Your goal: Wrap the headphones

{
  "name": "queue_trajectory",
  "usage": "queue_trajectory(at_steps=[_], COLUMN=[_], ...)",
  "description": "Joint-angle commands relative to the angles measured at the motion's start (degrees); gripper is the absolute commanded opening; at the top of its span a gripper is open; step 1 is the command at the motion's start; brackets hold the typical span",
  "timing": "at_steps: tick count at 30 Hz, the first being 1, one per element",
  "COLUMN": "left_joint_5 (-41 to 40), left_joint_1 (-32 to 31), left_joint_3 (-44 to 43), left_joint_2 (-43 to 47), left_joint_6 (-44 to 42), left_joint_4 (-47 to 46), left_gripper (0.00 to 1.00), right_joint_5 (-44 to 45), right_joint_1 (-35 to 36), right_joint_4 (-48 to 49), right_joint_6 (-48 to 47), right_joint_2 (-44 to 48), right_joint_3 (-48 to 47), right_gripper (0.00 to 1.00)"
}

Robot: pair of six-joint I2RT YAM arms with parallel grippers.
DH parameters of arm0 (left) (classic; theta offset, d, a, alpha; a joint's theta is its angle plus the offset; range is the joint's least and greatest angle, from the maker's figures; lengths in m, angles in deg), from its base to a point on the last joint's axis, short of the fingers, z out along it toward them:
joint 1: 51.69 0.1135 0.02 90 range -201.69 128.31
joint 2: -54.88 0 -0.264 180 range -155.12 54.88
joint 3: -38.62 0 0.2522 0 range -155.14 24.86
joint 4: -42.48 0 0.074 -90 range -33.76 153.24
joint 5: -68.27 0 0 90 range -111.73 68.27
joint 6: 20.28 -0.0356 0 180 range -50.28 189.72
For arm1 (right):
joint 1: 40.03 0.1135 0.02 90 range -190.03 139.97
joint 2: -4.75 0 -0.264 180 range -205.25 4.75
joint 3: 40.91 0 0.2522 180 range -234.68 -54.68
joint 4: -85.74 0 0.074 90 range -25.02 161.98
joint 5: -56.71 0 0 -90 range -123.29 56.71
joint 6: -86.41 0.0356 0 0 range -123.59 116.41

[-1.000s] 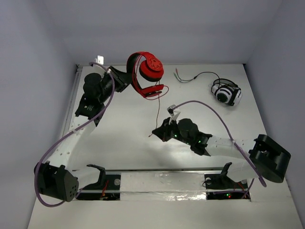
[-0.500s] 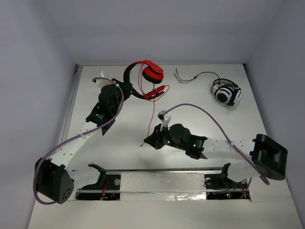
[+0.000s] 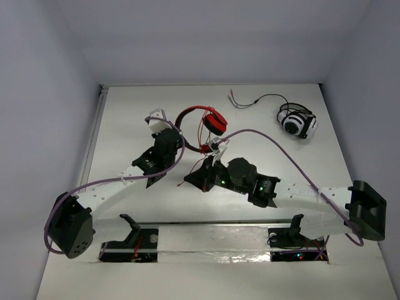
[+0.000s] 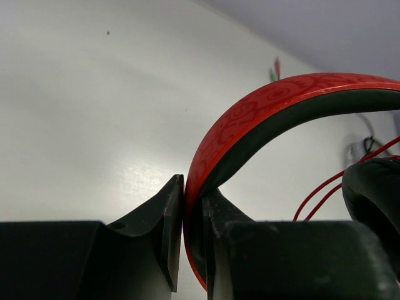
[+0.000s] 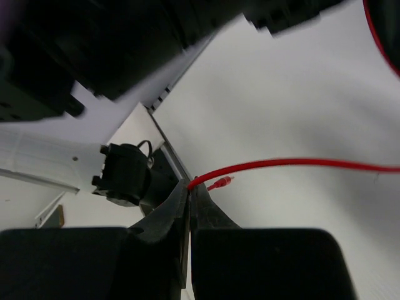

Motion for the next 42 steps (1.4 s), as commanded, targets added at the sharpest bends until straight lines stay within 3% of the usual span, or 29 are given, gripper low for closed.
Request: queue_trajectory(at_steps=[1, 11, 18, 31, 42], left_joint_5=[-2.67, 2.32, 7.69, 13.06, 11.40], left_joint_1=[-2.91, -5.30, -5.30, -5.30, -5.30], left_joint_3=[1.48, 6.76, 9.22, 9.14, 6.42], left_joint_2=[-0.06, 2.83, 3.89, 2.32, -0.32], left_joint_6=[-1.25, -1.52, -0.29, 3.57, 4.10], left_joint_4=[-5.00, -4.73, -5.44, -6.32, -3.17], left_gripper=[0.00, 0.00, 0.00, 0.00, 0.00], right_joint_5=[-0.40, 12.69, 22.34, 43.71, 47.94], right_joint_1=[0.36, 0.36, 0.36, 0.36, 0.36], right_joint_4=[4.19, 4.00, 17.34, 28.17, 33.01], right_joint_6=[-0.01, -1.68, -0.19, 3.68, 2.45], right_joint_2=[0.03, 2.48, 4.07, 5.91, 3.81], right_joint_3=[-4.51, -4.17, 2.42, 8.92, 8.84], right_gripper=[0.00, 0.00, 0.00, 0.00, 0.00])
